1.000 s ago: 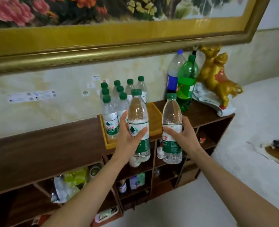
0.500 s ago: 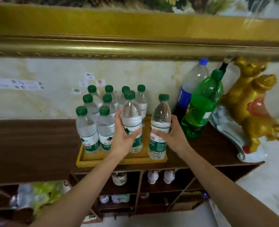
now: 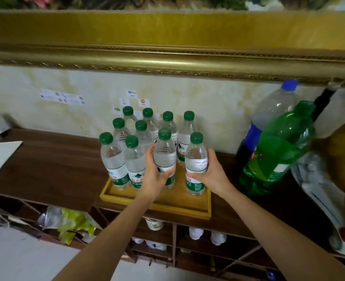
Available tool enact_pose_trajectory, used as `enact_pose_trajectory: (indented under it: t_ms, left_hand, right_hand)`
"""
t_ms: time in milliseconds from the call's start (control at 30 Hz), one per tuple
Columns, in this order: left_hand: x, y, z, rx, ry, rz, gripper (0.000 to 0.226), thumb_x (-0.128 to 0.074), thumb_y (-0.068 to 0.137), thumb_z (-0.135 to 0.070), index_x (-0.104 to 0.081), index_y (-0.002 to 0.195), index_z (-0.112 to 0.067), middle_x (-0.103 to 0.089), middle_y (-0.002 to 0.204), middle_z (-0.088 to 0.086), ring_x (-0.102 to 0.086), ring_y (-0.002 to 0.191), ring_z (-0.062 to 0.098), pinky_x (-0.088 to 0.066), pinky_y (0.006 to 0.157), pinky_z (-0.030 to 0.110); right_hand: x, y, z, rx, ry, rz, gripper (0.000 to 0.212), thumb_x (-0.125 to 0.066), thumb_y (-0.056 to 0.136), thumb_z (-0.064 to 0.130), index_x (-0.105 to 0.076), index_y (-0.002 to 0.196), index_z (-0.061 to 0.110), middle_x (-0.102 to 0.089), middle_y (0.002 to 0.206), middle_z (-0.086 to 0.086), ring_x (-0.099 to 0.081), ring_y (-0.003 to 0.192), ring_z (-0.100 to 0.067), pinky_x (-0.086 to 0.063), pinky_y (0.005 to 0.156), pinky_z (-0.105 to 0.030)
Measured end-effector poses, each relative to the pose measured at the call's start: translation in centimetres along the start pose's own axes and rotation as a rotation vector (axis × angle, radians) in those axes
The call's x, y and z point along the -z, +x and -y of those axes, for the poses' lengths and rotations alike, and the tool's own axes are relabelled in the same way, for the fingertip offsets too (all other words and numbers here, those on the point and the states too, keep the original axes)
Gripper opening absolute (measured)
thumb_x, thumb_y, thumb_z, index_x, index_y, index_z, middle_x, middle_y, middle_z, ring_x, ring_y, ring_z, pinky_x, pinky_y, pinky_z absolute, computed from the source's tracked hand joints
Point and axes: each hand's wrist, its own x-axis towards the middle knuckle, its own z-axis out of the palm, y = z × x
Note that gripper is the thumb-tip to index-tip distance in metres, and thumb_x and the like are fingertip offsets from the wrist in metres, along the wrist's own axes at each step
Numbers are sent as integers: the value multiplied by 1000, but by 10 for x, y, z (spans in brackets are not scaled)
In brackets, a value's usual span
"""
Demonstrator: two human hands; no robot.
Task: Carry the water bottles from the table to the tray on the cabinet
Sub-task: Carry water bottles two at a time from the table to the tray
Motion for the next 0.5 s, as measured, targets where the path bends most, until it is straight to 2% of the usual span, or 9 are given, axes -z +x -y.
enact_pose_trajectory:
  t_ms: [67, 167, 367, 433, 500]
  left_hand:
    - [-1, -5, 10, -2, 17, -27, 90, -76, 80, -11, -17, 134, -52, -43, 143, -2, -45, 132, 10, -40, 111, 41]
    - [-4, -8, 14, 8, 26, -68, 90, -78, 78, -10, -20, 134, -52, -46, 142, -1, -46, 132, 13, -40, 110, 46]
    - [-3, -6, 10, 16, 86, -36, 92, -79, 77, -12, -19, 141, -38, -48, 142, -1, -47, 131, 15, -41, 109, 45]
    - [-2, -5, 8, 3, 133, -31, 90, -79, 77, -14, -21, 145, -27, -46, 143, 0, -45, 133, 17, -41, 110, 44]
    - [2, -4, 1, -32, 211, -29, 88, -76, 81, -17, -20, 149, -15, -40, 148, 4, -40, 136, 19, -36, 113, 36]
  right_hand:
    - [-2, -1, -6, 0, -13, 7, 74, -89, 63, 14, -41, 117, 30, -60, 105, 19, -59, 103, -3, -50, 91, -29]
    - [-4, -2, -7, 14, -21, 4, 75, -88, 63, 14, -40, 118, 30, -62, 110, 15, -60, 104, -4, -48, 88, -26]
    - [-8, -8, -6, 17, -58, -23, 73, -88, 64, 17, -39, 117, 29, -62, 108, 13, -61, 105, -8, -51, 89, -30]
    - [-7, -9, -5, 3, -82, -11, 75, -87, 64, 18, -38, 120, 28, -62, 110, 12, -60, 105, -8, -50, 90, -31]
    - [-4, -8, -3, -30, -112, 9, 77, -87, 65, 19, -39, 125, 26, -63, 115, 7, -59, 107, -11, -49, 92, -32]
